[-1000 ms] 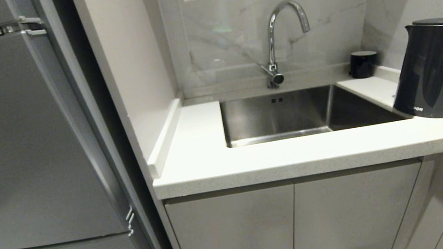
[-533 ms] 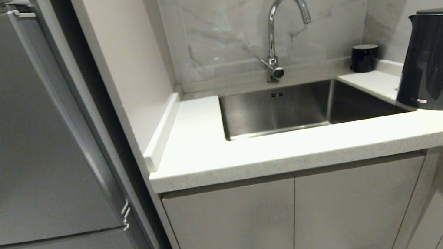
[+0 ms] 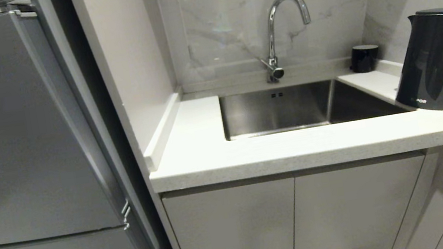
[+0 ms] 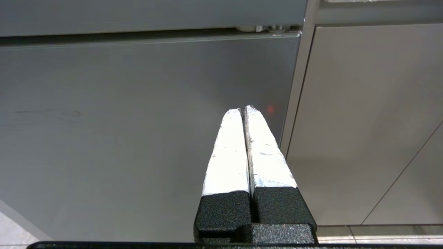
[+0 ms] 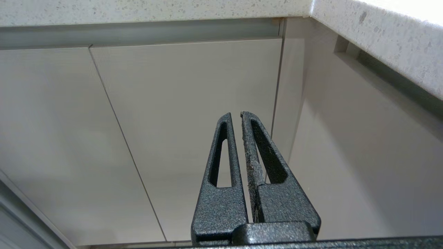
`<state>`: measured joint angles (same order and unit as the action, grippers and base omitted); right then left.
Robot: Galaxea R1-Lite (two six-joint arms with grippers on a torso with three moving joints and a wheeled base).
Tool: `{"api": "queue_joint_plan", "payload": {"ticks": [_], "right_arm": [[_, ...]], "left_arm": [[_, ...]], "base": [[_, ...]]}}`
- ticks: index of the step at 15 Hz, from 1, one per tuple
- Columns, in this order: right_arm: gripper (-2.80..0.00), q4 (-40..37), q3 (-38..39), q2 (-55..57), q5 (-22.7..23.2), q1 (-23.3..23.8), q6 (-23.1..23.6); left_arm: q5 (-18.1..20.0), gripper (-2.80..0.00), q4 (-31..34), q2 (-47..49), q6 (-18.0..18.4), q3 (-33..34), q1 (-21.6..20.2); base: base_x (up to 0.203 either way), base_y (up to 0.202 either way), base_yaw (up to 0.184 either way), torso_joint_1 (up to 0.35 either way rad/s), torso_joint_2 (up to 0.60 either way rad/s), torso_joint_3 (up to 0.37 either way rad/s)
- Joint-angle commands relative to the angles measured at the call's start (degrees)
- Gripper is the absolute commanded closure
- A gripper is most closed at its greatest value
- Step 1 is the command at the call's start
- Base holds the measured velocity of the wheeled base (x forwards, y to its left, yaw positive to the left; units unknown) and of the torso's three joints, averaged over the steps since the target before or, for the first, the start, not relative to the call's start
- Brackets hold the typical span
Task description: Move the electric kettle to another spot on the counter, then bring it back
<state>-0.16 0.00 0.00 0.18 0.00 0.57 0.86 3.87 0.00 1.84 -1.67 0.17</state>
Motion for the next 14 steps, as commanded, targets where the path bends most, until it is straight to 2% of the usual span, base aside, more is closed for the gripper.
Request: {"api": "queue_joint_plan", "payload": {"ticks": [1, 14], "right_arm": [[0.0, -0.01, 0.0, 0.0, -0.01, 0.0, 0.04], [0.0, -0.01, 0.0, 0.0, -0.01, 0.0, -0.05]], "left_arm": [[0.02, 0.0, 0.02, 0.09, 0.0, 0.0, -0.01], [0.02, 0.0, 0.05, 0.09, 0.0, 0.0, 0.01]], "base": [[0.0, 0.0, 0.0, -0.028, 0.15, 0.142], [0.0, 0.0, 0.0, -0.003, 0.01, 0.014]]}}
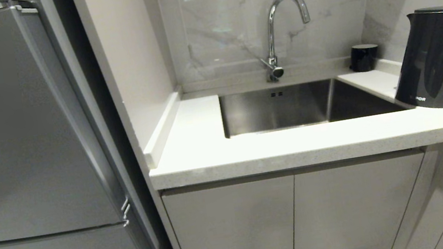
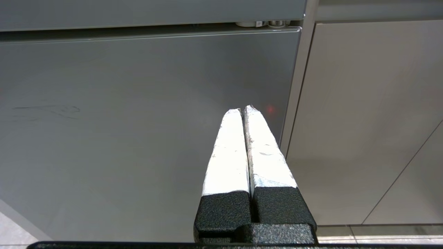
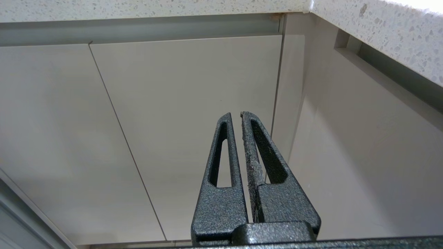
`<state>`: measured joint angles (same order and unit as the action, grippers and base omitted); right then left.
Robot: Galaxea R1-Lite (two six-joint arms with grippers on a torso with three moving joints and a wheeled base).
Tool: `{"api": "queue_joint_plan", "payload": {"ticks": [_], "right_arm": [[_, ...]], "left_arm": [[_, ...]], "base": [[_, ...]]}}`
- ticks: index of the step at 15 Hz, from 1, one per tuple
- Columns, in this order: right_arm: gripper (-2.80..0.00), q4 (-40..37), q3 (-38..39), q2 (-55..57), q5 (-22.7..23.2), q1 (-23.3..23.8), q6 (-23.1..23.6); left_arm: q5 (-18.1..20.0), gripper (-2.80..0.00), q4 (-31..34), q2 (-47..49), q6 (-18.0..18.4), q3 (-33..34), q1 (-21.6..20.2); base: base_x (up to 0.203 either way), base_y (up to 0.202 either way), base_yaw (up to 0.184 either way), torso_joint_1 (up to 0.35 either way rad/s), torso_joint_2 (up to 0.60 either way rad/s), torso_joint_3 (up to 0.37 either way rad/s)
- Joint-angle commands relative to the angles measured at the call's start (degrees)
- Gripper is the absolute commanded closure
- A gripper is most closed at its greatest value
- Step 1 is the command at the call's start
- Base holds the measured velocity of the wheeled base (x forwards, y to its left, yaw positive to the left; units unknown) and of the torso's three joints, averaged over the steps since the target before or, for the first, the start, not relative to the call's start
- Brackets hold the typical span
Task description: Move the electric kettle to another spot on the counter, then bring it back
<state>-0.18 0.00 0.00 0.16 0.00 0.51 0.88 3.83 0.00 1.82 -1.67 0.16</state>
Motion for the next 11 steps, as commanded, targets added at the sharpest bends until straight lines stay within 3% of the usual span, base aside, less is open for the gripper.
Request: {"api": "queue_joint_plan", "payload": {"ticks": [1, 11], "right_arm": [[0.0, 0.01, 0.0, 0.0, 0.02, 0.0, 0.02], [0.0, 0.01, 0.0, 0.0, 0.02, 0.0, 0.02]], "left_arm": [[0.0, 0.0, 0.03, 0.09, 0.03, 0.0, 0.02], [0.0, 0.0, 0.04, 0.09, 0.03, 0.0, 0.0]], "base": [[0.0, 0.0, 0.0, 0.0, 0.0, 0.0], [0.0, 0.0, 0.0, 0.0, 0.0, 0.0]]}}
